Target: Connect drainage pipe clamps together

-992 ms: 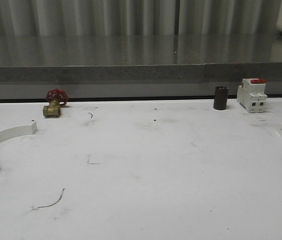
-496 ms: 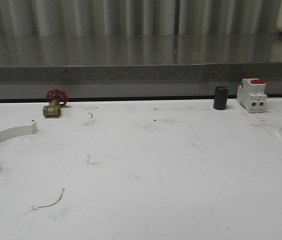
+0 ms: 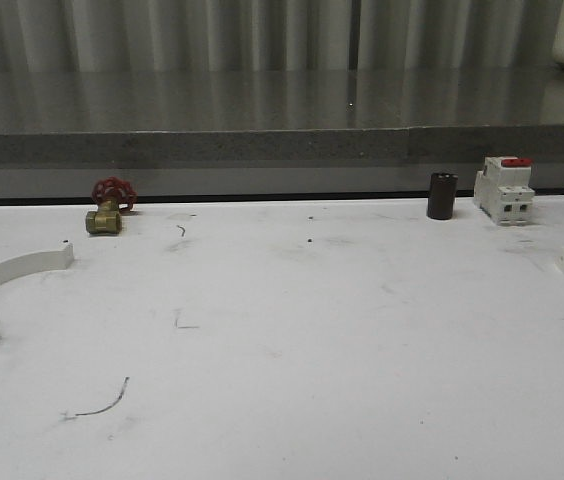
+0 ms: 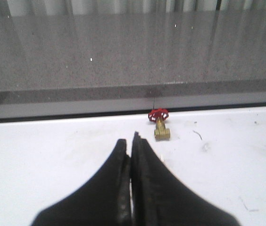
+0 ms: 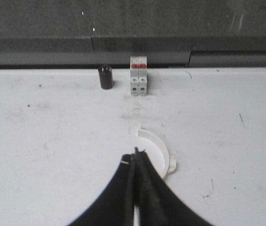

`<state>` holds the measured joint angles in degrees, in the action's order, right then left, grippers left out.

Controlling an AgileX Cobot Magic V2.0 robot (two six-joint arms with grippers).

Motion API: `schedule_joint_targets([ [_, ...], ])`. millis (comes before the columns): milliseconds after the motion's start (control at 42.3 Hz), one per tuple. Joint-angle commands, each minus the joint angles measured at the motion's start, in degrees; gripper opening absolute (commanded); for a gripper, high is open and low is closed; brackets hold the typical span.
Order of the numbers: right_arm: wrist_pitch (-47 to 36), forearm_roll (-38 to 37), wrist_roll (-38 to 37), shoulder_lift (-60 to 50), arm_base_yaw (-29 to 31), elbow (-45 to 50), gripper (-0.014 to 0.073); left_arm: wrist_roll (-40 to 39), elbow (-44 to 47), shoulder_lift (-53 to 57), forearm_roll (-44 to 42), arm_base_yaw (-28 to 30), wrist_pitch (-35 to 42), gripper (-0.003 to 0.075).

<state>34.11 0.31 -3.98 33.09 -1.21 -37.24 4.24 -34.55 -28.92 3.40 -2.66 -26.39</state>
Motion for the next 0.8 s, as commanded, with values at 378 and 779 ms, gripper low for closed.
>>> schedule_joint_targets([
  [378, -0.3, -0.3, 0.2, 9.4, 0.2, -1.8, 0.0018, 0.0, -0.4, -11.4, 0.7, 0.1, 2.5, 0.0066],
  [779, 0.0, -0.3, 0.3, 10.0, 0.2, -1.8, 0.0344, 0.0, -5.7, -20.8, 1.3, 0.1, -4.2, 0.0482],
])
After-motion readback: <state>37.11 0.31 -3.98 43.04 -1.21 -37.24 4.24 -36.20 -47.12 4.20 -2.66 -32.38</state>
